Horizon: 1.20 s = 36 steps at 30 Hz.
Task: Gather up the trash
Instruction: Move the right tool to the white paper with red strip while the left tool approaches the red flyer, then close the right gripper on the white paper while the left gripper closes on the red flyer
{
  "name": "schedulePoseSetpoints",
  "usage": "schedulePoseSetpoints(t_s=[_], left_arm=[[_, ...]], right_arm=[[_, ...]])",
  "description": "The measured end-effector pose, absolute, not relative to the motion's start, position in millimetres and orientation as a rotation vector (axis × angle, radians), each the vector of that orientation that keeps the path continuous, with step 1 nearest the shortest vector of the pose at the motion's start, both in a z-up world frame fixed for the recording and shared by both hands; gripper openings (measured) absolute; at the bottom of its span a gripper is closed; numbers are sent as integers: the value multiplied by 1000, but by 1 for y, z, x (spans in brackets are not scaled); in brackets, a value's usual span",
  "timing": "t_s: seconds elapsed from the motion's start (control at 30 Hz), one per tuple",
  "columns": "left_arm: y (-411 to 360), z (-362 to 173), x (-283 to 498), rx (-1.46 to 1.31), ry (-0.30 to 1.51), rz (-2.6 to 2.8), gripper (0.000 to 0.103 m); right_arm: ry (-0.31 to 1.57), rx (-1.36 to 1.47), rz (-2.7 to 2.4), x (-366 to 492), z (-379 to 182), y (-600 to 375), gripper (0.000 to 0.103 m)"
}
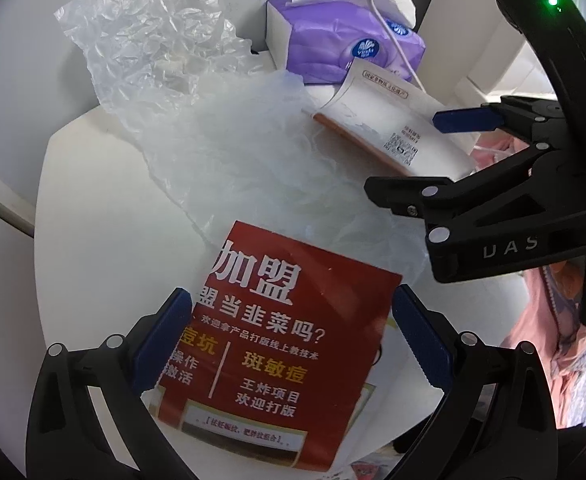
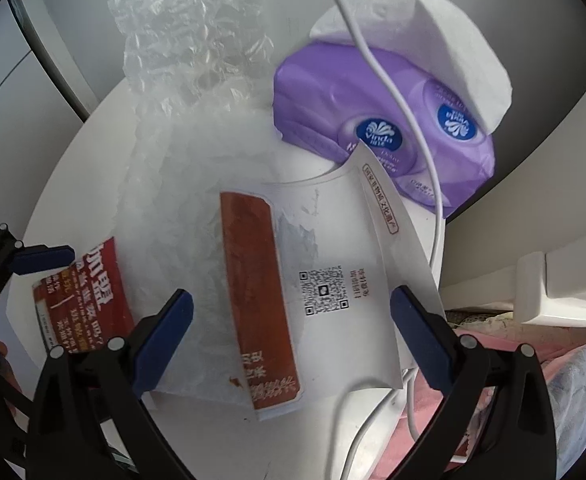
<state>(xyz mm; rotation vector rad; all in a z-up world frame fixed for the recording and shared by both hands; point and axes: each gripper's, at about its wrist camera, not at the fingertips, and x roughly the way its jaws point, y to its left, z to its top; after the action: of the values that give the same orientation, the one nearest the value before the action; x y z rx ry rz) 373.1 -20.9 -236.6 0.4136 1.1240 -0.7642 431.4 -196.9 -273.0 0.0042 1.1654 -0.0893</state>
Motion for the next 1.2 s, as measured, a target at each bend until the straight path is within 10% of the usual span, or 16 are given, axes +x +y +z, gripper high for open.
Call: schedulePoseSetpoints(t_s=[0.53,1.2], left_arm=[[-23,-249,372,413,1110,-746,96],[-13,-247,349,426,1029,-682,66]], right_arm=[[1159,18,-91,430,-282,-200,96],[1112,-5,-95,415,-283,-194,48]])
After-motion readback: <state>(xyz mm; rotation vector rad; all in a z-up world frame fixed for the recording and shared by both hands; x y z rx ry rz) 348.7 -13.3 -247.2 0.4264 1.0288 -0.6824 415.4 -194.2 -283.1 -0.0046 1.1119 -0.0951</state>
